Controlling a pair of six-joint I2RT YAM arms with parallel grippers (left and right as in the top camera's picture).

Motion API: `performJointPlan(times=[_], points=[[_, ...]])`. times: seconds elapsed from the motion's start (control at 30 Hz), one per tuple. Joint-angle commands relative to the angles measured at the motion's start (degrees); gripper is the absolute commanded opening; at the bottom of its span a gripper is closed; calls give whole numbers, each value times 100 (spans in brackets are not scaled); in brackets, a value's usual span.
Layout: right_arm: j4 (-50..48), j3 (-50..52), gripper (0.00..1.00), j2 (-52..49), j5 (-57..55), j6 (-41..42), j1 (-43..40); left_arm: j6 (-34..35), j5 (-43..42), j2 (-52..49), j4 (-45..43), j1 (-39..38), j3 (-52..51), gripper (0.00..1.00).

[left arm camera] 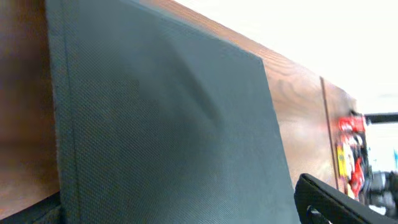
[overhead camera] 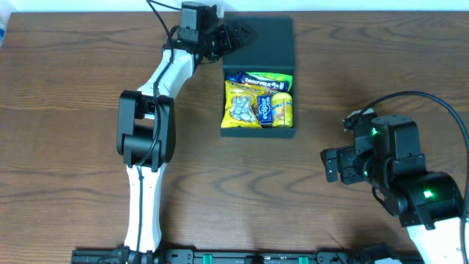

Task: Pack container
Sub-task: 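Push the lid forward and down with the left gripper to close the box, then bring both grippers to the left and right sides of the closed box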

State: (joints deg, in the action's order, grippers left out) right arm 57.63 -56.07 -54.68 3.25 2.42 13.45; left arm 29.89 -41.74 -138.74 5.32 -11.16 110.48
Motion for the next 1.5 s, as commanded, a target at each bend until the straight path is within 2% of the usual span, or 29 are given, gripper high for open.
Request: performJointPlan(times=[0.0, 0.23, 0.5, 0.9, 1.33, 1.47], points=[[0, -4, 99, 39, 39, 74, -42, -577, -575, -66, -210, 0, -7, 96], [0, -4, 99, 39, 39, 74, -42, -938, -1622, -31, -909, 4, -7, 96], [0, -4, 99, 39, 42, 74, -42, -1036, -1982, 229, -778, 20, -4, 96], [0, -4, 99, 39, 42, 74, -42, -2682, -1473, 1357, 1327, 63, -7, 96], [0, -4, 99, 39, 42, 74, -42, -2894, -1123, 1801, 2693, 63, -7, 96], [0, -4, 99, 39, 42, 74, -42, -3191, -1113, 2022, 3220, 63, -7, 96]])
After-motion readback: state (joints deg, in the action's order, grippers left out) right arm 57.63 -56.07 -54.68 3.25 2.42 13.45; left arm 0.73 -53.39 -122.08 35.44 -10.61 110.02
